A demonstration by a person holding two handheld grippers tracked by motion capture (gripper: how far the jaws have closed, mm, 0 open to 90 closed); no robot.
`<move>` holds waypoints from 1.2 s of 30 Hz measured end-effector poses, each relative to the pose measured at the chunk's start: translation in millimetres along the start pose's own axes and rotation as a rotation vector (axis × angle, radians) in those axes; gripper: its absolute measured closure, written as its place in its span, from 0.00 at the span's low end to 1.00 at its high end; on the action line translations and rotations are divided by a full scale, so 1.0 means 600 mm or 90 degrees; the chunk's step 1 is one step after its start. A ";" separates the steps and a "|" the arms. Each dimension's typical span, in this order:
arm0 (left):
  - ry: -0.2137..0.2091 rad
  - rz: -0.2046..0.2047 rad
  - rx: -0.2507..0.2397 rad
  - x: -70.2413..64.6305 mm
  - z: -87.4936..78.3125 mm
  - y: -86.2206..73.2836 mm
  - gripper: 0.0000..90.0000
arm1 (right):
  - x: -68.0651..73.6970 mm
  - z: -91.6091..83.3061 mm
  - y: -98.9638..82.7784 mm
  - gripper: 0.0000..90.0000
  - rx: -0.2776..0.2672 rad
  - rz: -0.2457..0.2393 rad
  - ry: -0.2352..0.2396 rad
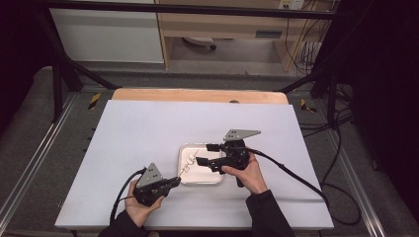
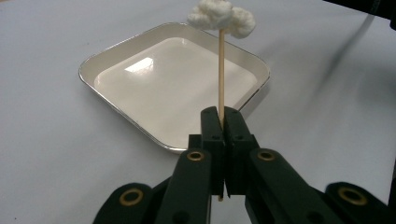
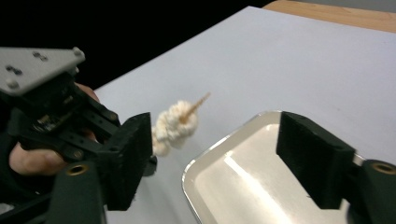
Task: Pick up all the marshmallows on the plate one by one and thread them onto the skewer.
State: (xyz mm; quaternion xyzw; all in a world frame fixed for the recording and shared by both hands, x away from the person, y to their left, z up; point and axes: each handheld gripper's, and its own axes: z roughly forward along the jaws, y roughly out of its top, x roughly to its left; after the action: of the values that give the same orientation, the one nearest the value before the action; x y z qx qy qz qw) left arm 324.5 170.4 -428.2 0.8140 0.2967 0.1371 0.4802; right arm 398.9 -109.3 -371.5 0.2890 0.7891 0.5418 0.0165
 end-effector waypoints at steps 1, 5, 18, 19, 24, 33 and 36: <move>0.000 0.000 0.001 0.000 0.000 0.000 0.99 | -0.001 -0.001 -0.003 0.24 0.002 -0.005 -0.007; 0.000 0.000 0.001 0.001 0.000 0.000 0.99 | -0.009 -0.009 -0.016 0.16 0.007 -0.006 -0.039; -0.001 -0.014 0.010 0.002 -0.002 0.000 0.99 | -0.042 -0.045 -0.076 0.02 0.047 -0.006 -0.127; 0.000 -0.014 0.010 0.002 -0.002 0.000 0.99 | -0.045 -0.048 -0.081 0.01 0.052 0.000 -0.133; 0.000 -0.014 0.011 0.002 -0.002 0.000 0.98 | -0.059 -0.062 -0.107 0.01 0.069 -0.004 -0.168; -0.002 -0.019 0.015 0.005 -0.001 0.002 0.98 | -0.076 -0.098 -0.147 0.01 0.089 -0.023 -0.186; -0.003 -0.022 0.016 0.006 -0.001 0.004 0.98 | -0.083 -0.110 -0.162 0.01 0.093 -0.019 -0.192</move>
State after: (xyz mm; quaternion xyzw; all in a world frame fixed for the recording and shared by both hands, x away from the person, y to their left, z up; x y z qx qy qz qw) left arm 327.7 172.2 -426.0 0.8152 0.3112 0.1235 0.4726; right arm 375.3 -212.8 -442.8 0.3560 0.8191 0.4331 0.1217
